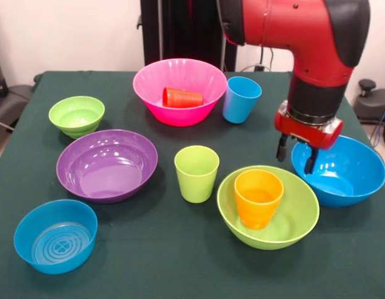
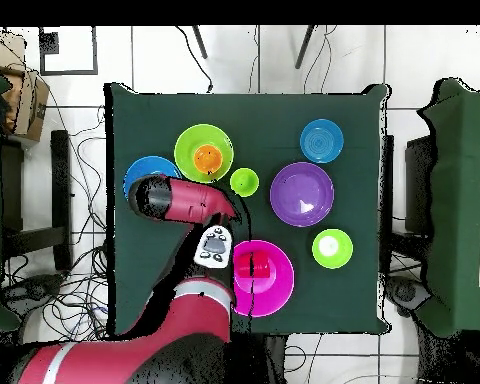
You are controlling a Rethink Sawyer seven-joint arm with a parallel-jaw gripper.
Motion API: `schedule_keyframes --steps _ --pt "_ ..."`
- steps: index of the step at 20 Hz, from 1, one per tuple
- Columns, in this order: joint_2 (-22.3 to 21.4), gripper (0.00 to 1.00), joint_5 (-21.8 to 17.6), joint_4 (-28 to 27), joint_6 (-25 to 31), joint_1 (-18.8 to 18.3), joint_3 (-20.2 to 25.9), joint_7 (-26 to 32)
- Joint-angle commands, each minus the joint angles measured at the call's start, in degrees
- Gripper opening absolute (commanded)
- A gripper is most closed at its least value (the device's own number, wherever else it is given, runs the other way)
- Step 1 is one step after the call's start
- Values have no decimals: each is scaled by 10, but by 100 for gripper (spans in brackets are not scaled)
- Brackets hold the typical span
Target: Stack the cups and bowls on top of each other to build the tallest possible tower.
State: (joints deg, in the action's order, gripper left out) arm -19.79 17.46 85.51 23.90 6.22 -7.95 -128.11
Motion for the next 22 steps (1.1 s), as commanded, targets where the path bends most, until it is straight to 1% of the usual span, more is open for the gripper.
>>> schedule_keyframes --steps 1,10,18,22 --pt "5 100 -3 50 -41 -26 106 -36" --pt "4 100 -17 49 -24 -37 117 -24" --pt "-4 100 -8 68 -46 -57 144 -37" --pt "-10 100 -1 86 -74 -77 179 -44"
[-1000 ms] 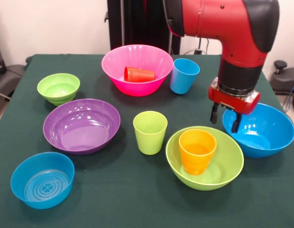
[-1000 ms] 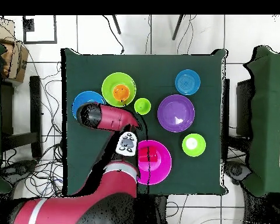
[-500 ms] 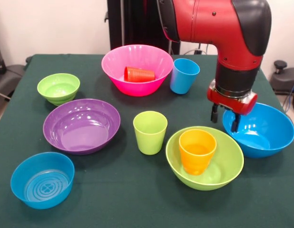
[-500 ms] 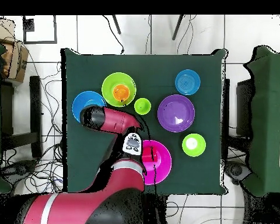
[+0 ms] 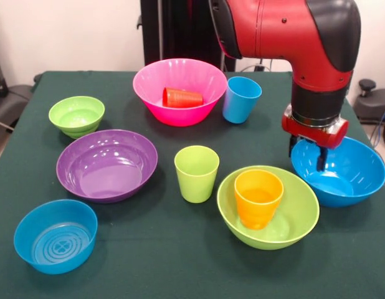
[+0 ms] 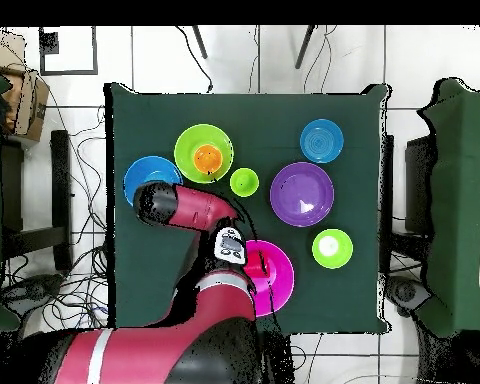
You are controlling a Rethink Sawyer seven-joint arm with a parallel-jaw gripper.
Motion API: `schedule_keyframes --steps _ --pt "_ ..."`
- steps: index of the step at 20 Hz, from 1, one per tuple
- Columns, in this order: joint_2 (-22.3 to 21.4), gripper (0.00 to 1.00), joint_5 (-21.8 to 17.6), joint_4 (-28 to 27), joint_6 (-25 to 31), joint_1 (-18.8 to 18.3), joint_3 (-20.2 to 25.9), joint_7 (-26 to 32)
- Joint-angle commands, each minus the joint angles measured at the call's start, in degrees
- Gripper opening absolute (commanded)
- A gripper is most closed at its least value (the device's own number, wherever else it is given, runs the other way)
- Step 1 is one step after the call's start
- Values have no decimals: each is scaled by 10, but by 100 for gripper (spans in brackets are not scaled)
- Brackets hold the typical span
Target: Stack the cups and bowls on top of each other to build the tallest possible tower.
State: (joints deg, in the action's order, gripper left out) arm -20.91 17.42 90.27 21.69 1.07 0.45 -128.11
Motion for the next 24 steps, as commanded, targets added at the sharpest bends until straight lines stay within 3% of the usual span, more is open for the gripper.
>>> schedule_keyframes --steps 1,13,24 --pt "0 100 -2 43 -53 -32 103 -40" --pt "6 100 -44 64 -69 -72 138 -4" --pt "5 100 -60 54 -50 -63 128 -13"
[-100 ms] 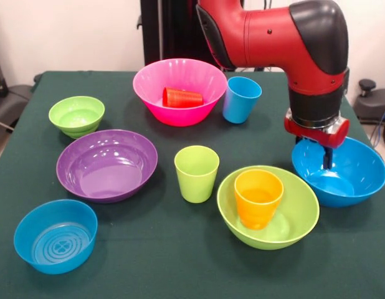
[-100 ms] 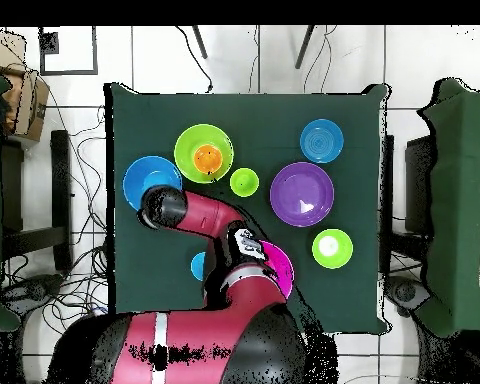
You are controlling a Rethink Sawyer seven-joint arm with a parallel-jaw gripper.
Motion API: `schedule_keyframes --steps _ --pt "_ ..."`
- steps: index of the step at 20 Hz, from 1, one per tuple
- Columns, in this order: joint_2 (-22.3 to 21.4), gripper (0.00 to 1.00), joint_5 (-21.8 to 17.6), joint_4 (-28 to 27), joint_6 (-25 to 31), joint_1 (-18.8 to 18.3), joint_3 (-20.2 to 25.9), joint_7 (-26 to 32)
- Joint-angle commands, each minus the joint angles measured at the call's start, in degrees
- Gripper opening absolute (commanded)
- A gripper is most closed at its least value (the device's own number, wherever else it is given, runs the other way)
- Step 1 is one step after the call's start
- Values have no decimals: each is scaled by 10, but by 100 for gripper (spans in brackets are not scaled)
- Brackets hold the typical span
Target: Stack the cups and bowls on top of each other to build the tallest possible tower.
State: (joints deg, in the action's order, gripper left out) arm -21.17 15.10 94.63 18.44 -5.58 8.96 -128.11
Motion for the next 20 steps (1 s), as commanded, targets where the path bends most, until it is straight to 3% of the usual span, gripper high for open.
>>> schedule_keyframes --steps 1,13,20 --pt "7 0 -37 7 -12 8 37 -15" --pt "5 0 -36 -17 -6 33 14 -25" --pt "-33 0 10 -80 97 57 -1 -64"
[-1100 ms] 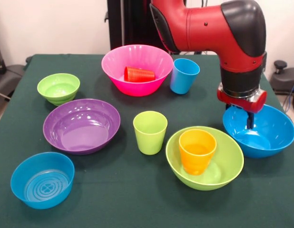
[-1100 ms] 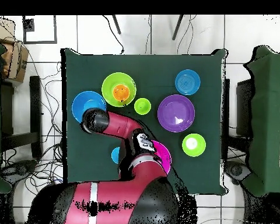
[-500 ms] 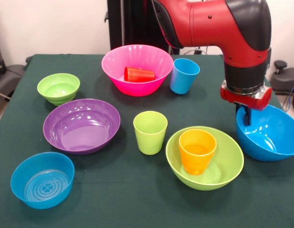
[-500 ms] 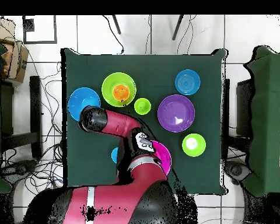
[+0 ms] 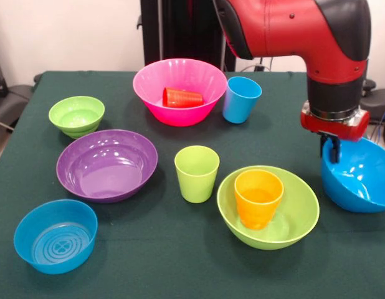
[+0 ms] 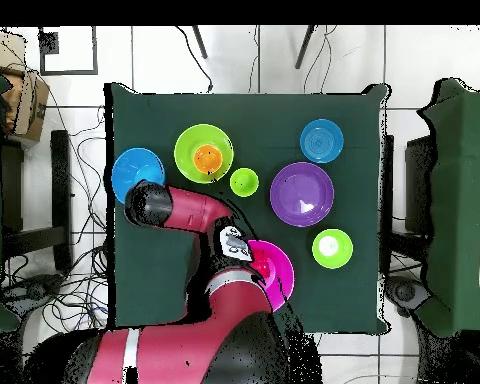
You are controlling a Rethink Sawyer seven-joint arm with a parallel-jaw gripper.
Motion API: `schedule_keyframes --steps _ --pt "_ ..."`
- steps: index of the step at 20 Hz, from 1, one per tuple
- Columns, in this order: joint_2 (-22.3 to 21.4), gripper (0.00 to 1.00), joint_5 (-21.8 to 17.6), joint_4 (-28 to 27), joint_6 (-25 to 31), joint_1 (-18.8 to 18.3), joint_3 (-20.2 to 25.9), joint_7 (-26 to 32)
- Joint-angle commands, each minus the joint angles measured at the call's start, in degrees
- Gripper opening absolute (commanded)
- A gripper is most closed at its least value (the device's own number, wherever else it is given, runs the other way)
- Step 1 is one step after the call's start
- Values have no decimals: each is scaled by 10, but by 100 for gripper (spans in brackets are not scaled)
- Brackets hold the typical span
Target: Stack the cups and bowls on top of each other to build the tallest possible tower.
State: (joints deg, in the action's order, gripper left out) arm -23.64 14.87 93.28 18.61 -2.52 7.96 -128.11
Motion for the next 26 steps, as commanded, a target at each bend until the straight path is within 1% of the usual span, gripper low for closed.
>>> schedule_keyframes --steps 1,8,13,15,17,18,20,21,23,24,25,26 --pt "-9 0 17 -80 115 30 4 -72" --pt "-8 0 36 -118 156 26 9 -83" --pt "-6 0 41 -152 192 30 -1 -93" --pt "-1 0 39 -175 216 36 -11 -101" --pt "9 0 33 -209 242 51 -39 -124" --pt "17 0 34 -235 265 59 -57 -147" --pt "26 0 35 -262 303 51 -54 -141" --pt "28 0 35 -267 312 47 -52 -135" --pt "34 0 25 -282 336 35 -53 -108" --pt "39 0 12 -298 353 26 -54 -81" --pt "42 0 5 -306 361 20 -55 -66" --pt "50 0 -12 -333 385 14 -61 -43"
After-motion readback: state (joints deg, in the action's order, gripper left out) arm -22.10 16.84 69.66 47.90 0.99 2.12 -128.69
